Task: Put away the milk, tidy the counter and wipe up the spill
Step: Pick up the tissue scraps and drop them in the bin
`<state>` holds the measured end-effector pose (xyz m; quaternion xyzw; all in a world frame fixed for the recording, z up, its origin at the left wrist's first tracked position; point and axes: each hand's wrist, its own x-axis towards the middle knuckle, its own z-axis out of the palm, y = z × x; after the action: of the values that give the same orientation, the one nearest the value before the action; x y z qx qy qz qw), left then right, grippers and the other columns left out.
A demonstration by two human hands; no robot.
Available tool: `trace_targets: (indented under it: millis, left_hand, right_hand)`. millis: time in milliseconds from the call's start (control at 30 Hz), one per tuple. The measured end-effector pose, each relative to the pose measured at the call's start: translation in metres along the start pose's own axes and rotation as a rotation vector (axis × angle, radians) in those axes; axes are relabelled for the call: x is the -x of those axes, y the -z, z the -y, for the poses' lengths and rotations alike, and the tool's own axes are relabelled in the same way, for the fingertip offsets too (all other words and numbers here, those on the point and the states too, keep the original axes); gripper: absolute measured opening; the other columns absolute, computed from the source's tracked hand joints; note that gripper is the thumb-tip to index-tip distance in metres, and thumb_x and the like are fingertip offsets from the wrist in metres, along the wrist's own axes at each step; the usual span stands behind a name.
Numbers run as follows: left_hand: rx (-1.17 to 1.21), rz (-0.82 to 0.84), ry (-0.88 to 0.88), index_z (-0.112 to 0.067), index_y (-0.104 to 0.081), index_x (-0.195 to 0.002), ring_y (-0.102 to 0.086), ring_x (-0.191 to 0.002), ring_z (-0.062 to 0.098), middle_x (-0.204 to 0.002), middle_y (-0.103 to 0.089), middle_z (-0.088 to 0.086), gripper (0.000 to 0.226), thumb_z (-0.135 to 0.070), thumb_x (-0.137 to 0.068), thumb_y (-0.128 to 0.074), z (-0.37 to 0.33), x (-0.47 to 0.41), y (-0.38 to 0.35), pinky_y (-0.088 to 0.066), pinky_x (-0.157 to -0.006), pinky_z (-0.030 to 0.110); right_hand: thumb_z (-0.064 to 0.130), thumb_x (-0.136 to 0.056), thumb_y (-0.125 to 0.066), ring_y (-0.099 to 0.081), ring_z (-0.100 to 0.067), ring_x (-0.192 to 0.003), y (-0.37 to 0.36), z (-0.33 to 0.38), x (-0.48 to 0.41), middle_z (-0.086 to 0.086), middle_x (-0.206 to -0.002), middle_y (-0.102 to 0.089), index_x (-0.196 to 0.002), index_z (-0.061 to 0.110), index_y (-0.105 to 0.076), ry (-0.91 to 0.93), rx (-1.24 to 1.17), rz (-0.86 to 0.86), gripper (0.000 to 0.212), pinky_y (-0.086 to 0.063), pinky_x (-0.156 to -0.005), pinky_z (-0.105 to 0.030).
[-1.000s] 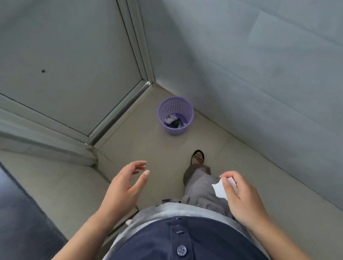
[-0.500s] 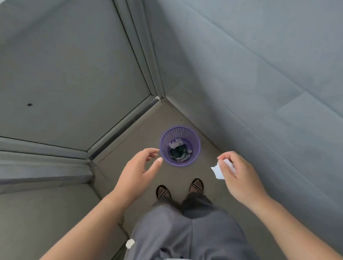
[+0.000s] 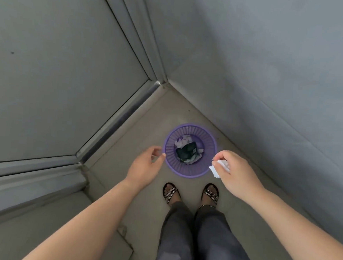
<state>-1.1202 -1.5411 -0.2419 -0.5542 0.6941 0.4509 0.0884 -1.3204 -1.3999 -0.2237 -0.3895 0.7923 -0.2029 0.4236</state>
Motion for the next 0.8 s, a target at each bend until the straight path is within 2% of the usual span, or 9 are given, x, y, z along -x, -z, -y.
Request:
trace_targets:
  millis: [100, 233, 367, 433, 500, 567, 633, 733, 800]
  left_hand:
    - [0.025, -0.005, 0.048, -0.018, -0.055, -0.117, -0.058, -0.096, 0.022, -0.108, -0.061, 0.007, 0.031, -0.029, -0.088, -0.054, 0.049, -0.059, -0.038, -0.044, -0.086, 0.029]
    - [-0.074, -0.007, 0.059, -0.022, -0.044, -0.132, -0.054, -0.109, 0.022, -0.124, -0.052, 0.009, 0.042, -0.031, -0.091, -0.051, 0.111, -0.137, -0.088, -0.039, -0.087, 0.024]
    - [-0.082, 0.009, 0.036, -0.026, -0.031, -0.141, -0.052, -0.115, 0.026, -0.132, -0.047, 0.012, 0.054, -0.035, -0.092, -0.05, 0.162, -0.206, -0.134, -0.042, -0.094, 0.032]
    - [-0.051, 0.015, 0.016, -0.025, -0.029, -0.143, -0.054, -0.113, 0.024, -0.131, -0.05, 0.009, 0.057, -0.036, -0.092, -0.05, 0.179, -0.232, -0.15, -0.043, -0.094, 0.033]
    - [-0.011, -0.014, -0.096, -0.024, -0.038, -0.138, -0.059, -0.104, 0.02, -0.122, -0.058, 0.005, 0.047, -0.034, -0.093, -0.049, 0.191, -0.248, -0.164, -0.048, -0.089, 0.035]
    - [0.022, -0.063, -0.232, -0.022, -0.047, -0.128, -0.059, -0.097, 0.017, -0.113, -0.062, 0.001, 0.036, -0.029, -0.093, -0.046, 0.199, -0.254, -0.175, -0.049, -0.083, 0.033]
    - [0.061, -0.109, -0.272, -0.02, -0.051, -0.124, -0.057, -0.095, 0.014, -0.111, -0.062, -0.001, 0.034, -0.027, -0.091, -0.044, 0.203, -0.256, -0.182, -0.046, -0.08, 0.024]
    - [0.088, -0.111, -0.204, -0.019, -0.054, -0.118, -0.058, -0.093, 0.017, -0.107, -0.063, 0.002, 0.03, -0.028, -0.09, -0.044, 0.2, -0.255, -0.182, -0.046, -0.078, 0.028]
    - [0.062, -0.055, -0.13, -0.019, -0.054, -0.116, -0.06, -0.093, 0.022, -0.106, -0.064, 0.005, 0.026, -0.027, -0.092, -0.048, 0.19, -0.253, -0.174, -0.048, -0.08, 0.034]
  right_hand:
    - [0.023, -0.09, -0.053, -0.055, -0.017, -0.091, -0.048, -0.034, -0.051, 0.001, -0.099, -0.059, -0.094, 0.017, -0.057, 0.008, 0.016, -0.01, 0.008, -0.039, -0.072, -0.029]
    - [0.022, -0.088, -0.056, -0.057, -0.021, -0.092, -0.125, -0.09, -0.123, -0.004, -0.098, -0.061, -0.096, 0.014, -0.057, 0.014, 0.013, 0.009, 0.011, -0.037, -0.072, -0.027]
    - [0.022, -0.089, -0.055, -0.058, -0.024, -0.091, -0.191, -0.142, -0.191, -0.01, -0.1, -0.063, -0.098, 0.011, -0.058, 0.026, -0.018, 0.037, 0.014, -0.045, -0.075, -0.034]
    - [0.023, -0.091, -0.053, -0.057, -0.022, -0.09, -0.218, -0.16, -0.222, -0.008, -0.101, -0.063, -0.098, 0.013, -0.056, 0.012, -0.022, 0.033, 0.013, -0.042, -0.07, -0.03]
    - [0.023, -0.092, -0.05, -0.057, -0.023, -0.094, -0.241, -0.172, -0.251, -0.009, -0.105, -0.062, -0.1, 0.012, -0.055, -0.019, -0.017, 0.038, 0.014, -0.039, -0.071, -0.028]
    - [0.025, -0.092, -0.05, -0.055, -0.027, -0.101, -0.26, -0.181, -0.275, -0.011, -0.112, -0.06, -0.106, 0.01, -0.054, -0.053, -0.006, 0.057, 0.02, -0.042, -0.077, -0.03]
    - [0.028, -0.092, -0.05, -0.048, -0.031, -0.115, -0.275, -0.19, -0.291, -0.015, -0.13, -0.049, -0.122, 0.008, -0.047, -0.088, 0.078, 0.112, 0.036, -0.041, -0.091, -0.034]
    - [0.035, -0.093, -0.046, -0.031, -0.034, -0.132, -0.278, -0.198, -0.291, -0.015, -0.149, -0.025, -0.138, 0.008, -0.029, -0.161, 0.308, 0.217, 0.055, -0.035, -0.106, -0.041]
    - [0.038, -0.094, -0.043, -0.027, -0.033, -0.134, -0.267, -0.194, -0.276, -0.013, -0.15, -0.022, -0.14, 0.007, -0.027, -0.184, 0.337, 0.251, 0.058, -0.033, -0.107, -0.041]
